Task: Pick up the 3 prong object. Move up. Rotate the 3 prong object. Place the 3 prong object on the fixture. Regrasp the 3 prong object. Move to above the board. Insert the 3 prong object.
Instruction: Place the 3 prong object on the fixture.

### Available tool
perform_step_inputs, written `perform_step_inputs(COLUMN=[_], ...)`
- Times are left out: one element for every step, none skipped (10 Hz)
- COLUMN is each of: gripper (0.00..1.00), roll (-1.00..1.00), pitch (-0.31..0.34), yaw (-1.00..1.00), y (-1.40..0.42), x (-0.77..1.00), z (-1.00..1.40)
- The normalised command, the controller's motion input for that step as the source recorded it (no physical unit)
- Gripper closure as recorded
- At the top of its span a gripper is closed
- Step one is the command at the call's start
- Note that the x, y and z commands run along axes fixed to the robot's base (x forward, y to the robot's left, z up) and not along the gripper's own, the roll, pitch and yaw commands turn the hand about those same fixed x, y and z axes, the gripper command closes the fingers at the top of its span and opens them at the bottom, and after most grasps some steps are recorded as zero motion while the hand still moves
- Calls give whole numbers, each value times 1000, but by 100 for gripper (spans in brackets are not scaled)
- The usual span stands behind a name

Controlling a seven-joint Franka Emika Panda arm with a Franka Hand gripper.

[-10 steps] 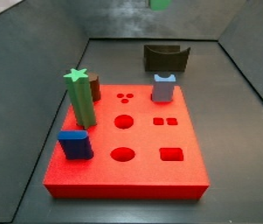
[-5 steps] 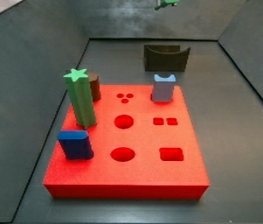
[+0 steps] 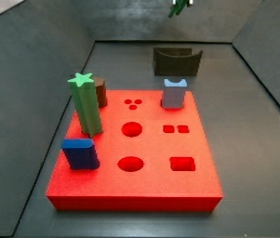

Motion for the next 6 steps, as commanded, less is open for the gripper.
perform_step_inputs(gripper=[100, 100, 100, 100, 100, 100], roll=[-1000, -1000, -1000, -889, -664, -496], pitch=[209, 209, 229, 220, 163, 113], yaw=[-84, -93, -132, -160, -190, -211], y=[130, 137, 139, 134, 138, 140], x=[127, 132, 146, 155, 160, 167], z=[-1000, -1000, -1000, -1000, -1000, -1000])
